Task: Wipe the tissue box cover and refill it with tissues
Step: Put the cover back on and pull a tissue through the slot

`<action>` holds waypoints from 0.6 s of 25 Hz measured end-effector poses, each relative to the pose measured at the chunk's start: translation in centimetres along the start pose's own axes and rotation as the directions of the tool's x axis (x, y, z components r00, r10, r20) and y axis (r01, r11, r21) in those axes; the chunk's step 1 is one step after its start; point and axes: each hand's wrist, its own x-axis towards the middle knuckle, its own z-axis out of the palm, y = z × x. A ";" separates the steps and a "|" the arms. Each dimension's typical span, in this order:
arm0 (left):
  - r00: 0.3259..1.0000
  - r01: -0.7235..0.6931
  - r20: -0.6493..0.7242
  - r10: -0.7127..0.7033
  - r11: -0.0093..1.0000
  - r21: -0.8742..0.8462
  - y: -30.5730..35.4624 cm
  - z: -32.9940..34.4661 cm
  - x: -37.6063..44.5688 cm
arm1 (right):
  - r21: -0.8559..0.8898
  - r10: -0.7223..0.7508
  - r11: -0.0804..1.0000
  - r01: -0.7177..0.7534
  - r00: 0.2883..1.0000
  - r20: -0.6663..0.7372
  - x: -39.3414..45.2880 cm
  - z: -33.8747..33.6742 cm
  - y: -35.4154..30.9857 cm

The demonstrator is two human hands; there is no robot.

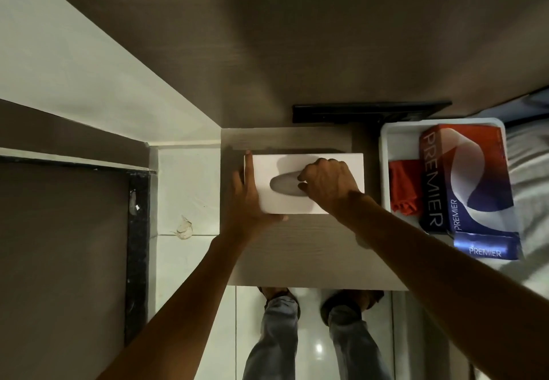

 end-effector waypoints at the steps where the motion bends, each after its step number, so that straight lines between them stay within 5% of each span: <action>1: 1.000 -0.010 -0.023 0.011 1.000 0.015 -0.1 0.1 0.0 | -0.076 -0.042 0.996 0.042 0.999 0.004 0.1 0.0 0.0; 5: 0.999 -0.031 -0.025 0.030 0.997 -0.073 -1.2 0.4 -0.1 | -0.216 -0.210 0.951 0.221 0.975 0.073 -0.3 -0.8 0.3; 15: 1.000 -0.014 -0.012 0.013 0.996 -0.086 -2.5 1.1 0.5 | -0.167 -0.389 0.899 0.404 0.914 0.117 0.5 -1.4 0.5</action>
